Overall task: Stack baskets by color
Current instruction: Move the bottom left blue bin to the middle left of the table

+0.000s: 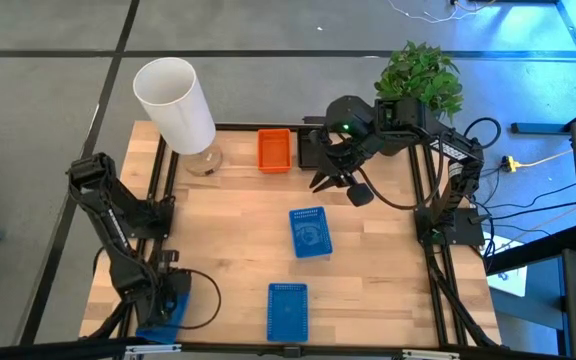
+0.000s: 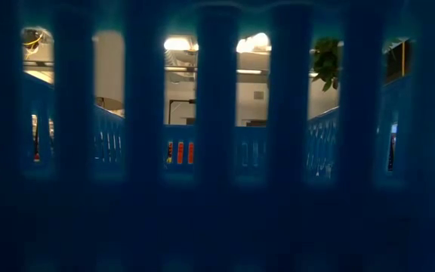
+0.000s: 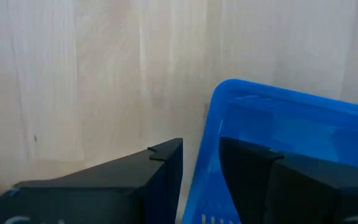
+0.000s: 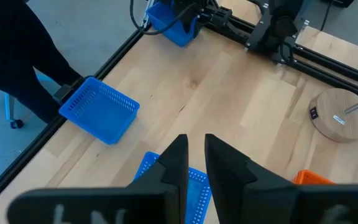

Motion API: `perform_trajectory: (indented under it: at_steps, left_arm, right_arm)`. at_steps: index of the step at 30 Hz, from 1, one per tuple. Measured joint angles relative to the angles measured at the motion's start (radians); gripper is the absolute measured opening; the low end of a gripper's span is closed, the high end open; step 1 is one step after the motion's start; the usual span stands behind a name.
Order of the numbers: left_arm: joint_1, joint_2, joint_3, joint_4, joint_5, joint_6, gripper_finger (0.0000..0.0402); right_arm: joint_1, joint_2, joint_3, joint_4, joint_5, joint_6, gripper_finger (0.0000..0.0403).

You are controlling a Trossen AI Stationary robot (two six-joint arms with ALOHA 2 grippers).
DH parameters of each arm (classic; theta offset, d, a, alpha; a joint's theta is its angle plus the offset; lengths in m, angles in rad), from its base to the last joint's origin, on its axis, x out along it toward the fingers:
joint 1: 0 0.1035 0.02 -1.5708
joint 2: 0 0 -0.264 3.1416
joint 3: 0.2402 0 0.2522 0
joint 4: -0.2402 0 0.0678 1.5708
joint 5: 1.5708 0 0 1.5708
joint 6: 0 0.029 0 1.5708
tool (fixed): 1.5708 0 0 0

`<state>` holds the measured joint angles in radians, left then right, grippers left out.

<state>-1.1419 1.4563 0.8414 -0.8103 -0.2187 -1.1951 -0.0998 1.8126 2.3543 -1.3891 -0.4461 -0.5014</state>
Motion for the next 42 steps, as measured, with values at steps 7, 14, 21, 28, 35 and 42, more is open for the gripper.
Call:
perform_trajectory:
  at_steps: [7, 14, 21, 28, 35, 42]
  left_arm:
    - [0.000, 0.000, -0.039, 0.022, 0.004, -0.006, 0.0096]
    - [0.008, 0.000, -0.092, 0.095, 0.095, 0.011, 0.0053]
    - [0.069, 0.000, -0.072, 0.123, 0.156, 0.031, 0.0002]
    - [0.165, -0.003, 0.040, 0.074, 0.153, 0.131, 0.0000]
    - [0.290, -0.041, 0.178, -0.109, 0.130, 0.281, 0.0000]
    - [0.439, -0.124, 0.216, -0.229, 0.127, 0.434, 0.0000]
  right_arm:
    - [0.000, 0.000, 0.000, 0.000, 0.000, 0.003, 0.0055]
    - [0.000, 0.000, 0.000, 0.000, 0.000, 0.003, 0.0055]
    - [-0.001, 0.000, 0.000, 0.000, 0.000, 0.004, 0.0055]
    - [-0.001, 0.000, 0.000, 0.002, 0.000, 0.003, 0.0055]
    - [-0.001, 0.000, 0.000, 0.013, 0.000, 0.002, 0.0055]
    - [-0.001, 0.000, 0.000, 0.013, 0.000, 0.001, 0.0055]
